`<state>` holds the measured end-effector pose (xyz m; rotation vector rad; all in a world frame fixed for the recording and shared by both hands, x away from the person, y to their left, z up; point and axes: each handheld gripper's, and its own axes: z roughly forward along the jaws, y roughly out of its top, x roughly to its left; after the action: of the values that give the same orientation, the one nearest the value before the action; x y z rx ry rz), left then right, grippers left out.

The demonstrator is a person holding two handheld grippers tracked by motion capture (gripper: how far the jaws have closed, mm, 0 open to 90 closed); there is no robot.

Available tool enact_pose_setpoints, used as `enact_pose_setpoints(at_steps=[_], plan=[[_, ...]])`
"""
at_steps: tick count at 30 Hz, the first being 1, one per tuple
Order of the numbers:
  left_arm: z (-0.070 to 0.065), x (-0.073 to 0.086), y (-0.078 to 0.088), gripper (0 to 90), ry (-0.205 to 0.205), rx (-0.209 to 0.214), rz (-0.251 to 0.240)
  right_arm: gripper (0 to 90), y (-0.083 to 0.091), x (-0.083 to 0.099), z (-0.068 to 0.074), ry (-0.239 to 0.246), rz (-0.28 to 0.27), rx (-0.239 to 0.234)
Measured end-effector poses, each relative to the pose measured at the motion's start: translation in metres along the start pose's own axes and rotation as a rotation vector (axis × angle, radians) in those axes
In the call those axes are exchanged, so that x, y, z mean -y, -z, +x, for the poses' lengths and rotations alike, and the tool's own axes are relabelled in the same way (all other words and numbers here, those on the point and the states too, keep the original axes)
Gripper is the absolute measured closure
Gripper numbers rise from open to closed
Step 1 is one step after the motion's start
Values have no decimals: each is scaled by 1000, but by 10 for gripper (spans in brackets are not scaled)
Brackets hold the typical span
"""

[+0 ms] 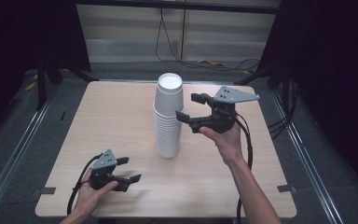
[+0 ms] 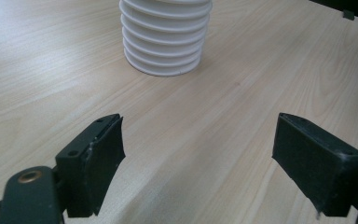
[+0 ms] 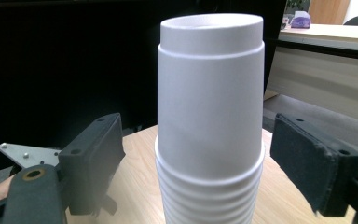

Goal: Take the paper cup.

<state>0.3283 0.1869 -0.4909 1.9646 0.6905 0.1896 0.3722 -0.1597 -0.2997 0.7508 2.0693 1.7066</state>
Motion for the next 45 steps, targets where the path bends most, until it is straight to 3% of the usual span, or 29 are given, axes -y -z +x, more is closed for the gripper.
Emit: enact_pose_setpoints(at_steps=[12,27,30,38,45], plan=[[0,0,0,161,-3,0,3,169,-18,-24,-3,29,54,-9],[0,0,0,160,-2,-9,5,170,-34,-40,-10,43,106,-21],[0,0,0,160,0,-9,5,167,-39,-43,-10,55,138,-10],[1,0,0,161,3,-11,4,169,-50,-50,-12,57,201,-21],[1,0,-1,161,-1,-10,6,172,-59,-53,-14,40,213,-36]])
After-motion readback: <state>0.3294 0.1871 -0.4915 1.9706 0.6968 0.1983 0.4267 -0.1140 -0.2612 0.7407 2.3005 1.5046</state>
